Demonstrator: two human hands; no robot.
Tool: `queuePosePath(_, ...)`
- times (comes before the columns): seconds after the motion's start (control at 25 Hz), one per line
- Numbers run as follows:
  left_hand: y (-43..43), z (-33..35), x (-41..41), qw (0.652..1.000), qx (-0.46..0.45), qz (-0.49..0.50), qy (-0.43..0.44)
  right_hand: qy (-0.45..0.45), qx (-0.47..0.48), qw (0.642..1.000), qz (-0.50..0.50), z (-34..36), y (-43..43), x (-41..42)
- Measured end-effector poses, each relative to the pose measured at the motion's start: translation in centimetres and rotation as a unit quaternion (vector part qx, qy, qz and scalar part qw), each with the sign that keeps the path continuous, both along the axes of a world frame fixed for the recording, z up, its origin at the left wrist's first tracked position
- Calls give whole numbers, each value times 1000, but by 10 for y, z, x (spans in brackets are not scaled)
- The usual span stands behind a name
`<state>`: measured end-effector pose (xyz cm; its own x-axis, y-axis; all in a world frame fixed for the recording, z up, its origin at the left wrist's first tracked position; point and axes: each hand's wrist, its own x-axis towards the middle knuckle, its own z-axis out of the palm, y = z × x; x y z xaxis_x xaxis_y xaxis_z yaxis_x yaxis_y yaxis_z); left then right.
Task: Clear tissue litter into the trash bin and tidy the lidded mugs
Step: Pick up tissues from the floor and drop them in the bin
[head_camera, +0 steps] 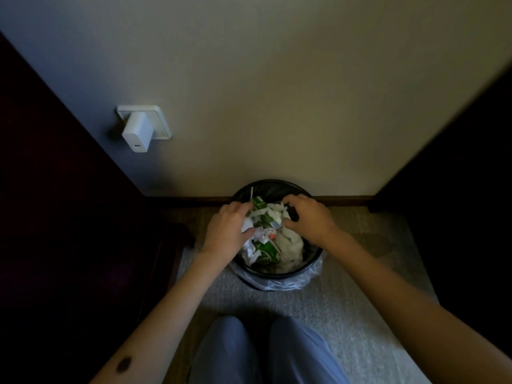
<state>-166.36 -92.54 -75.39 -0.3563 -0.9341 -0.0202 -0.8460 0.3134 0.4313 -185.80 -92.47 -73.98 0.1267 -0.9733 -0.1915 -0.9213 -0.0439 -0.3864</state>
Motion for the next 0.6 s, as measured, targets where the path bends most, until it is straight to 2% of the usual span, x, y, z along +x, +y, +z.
queuePosePath(0.28,14,80,-37,991,-92,-59,80,-19,-102,994,-42,86,46,-22)
queuePosePath(0.52,89,117,-121,952,-157,-233,122,15,-156,972,-175,107,164,-80)
queuePosePath(0.6,117,117,-157,937,-152,-288,129,33,-161,957,-237,103,215,-111)
